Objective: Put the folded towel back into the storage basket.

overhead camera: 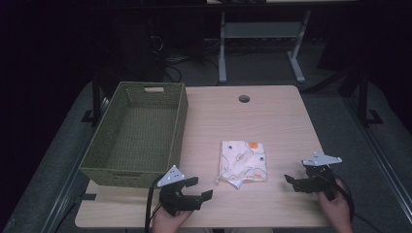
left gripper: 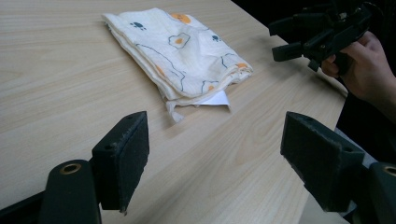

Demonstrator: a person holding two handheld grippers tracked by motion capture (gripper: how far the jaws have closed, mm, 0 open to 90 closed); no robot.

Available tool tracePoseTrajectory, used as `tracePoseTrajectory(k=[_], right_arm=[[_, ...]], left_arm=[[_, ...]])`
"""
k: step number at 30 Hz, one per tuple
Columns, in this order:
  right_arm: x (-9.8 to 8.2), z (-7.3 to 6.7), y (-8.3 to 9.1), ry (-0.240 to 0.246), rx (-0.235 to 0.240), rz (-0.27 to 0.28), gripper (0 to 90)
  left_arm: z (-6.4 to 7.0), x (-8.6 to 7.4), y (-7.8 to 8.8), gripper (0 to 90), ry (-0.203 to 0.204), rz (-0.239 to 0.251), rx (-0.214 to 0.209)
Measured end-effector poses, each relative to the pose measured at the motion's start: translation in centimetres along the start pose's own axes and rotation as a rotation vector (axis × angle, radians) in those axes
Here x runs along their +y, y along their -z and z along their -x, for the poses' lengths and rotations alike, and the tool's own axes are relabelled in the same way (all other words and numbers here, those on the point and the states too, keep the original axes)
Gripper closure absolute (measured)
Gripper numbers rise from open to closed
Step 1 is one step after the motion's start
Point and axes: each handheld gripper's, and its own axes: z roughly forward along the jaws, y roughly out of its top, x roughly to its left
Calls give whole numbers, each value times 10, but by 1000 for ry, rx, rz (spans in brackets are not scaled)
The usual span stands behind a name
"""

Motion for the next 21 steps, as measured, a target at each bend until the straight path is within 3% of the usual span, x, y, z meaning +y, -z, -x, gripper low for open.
tracePoseTrajectory(k=[6,21], right_arm=[[1,-1,0,-4,6,1,139],[3,-4,4,5,9,19,139]], left_arm=[[1,7,-4,243,-13,-17,-10],[6,46,-38,246,-58,-74,-46]])
